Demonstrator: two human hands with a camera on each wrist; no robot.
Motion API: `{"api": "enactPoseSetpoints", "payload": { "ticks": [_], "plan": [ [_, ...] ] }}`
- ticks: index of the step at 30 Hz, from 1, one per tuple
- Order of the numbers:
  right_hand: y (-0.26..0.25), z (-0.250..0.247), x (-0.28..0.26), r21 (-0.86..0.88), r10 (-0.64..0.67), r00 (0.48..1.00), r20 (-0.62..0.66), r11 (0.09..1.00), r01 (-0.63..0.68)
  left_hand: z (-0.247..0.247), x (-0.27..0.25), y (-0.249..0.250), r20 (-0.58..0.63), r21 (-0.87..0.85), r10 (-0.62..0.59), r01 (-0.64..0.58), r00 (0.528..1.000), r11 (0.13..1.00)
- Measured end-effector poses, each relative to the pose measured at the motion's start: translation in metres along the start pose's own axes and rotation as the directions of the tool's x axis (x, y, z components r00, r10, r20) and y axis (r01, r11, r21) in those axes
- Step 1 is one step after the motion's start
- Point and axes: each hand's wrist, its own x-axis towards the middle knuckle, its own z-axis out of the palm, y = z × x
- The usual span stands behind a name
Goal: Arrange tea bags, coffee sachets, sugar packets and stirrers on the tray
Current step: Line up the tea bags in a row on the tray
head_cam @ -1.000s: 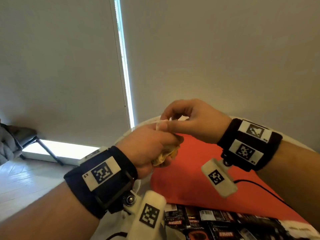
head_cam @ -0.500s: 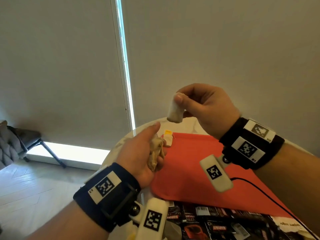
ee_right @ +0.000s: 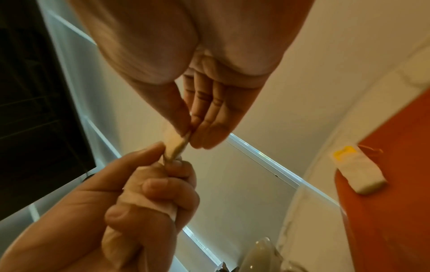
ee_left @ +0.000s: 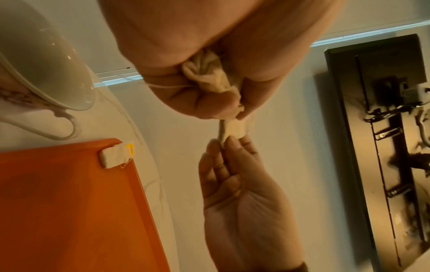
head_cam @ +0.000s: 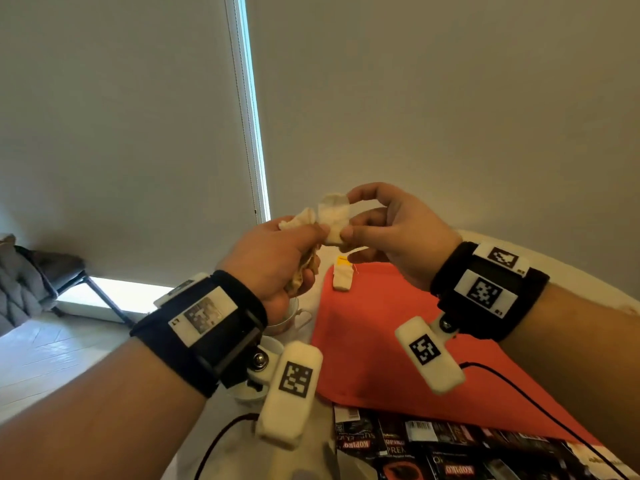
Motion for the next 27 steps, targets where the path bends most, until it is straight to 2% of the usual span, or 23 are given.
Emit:
{"api": "enactPoseSetpoints", "payload": {
  "ticks": [3, 6, 9, 11, 14, 20, 27],
  "plan": [
    [0.017, -0.003, 0.013, 0.054, 0.073, 0.993, -0.092, 0.996, -0.068, -0.003, 0.010, 0.000, -0.033, -0.024, -0.097, 0.097, 0.995, 0.995],
    [0.048, -0.011, 0.030, 0.044, 0.236, 0.953, -0.191, 0.972, -0.232, -0.009, 0.017, 0.002, -0.050, -0.091, -0.167, 0.162, 0.985, 0.983],
    [0.085, -0.018, 0.039, -0.065, 0.411, 0.889, -0.203, 0.900, -0.431, -0.015, 0.020, 0.004, -0.052, -0.112, -0.162, 0.156, 0.985, 0.981],
    [0.104, -0.017, 0.042, -0.195, 0.467, 0.860, -0.206, 0.841, -0.504, -0.018, 0.021, 0.003, -0.059, -0.117, -0.154, 0.146, 0.986, 0.982],
    [0.122, -0.010, 0.047, -0.299, 0.476, 0.845, -0.242, 0.792, -0.532, -0.017, 0.021, 0.005, -0.048, -0.121, -0.151, 0.144, 0.987, 0.982],
    [0.131, 0.003, 0.057, -0.154, 0.564, 0.785, -0.256, 0.778, -0.609, -0.012, 0.022, 0.006, -0.022, -0.110, -0.152, 0.149, 0.988, 0.983],
    [0.127, -0.001, 0.061, -0.223, 0.570, 0.766, -0.299, 0.738, -0.636, -0.008, 0.021, 0.003, -0.022, -0.131, -0.173, 0.169, 0.985, 0.977]
  ]
}}
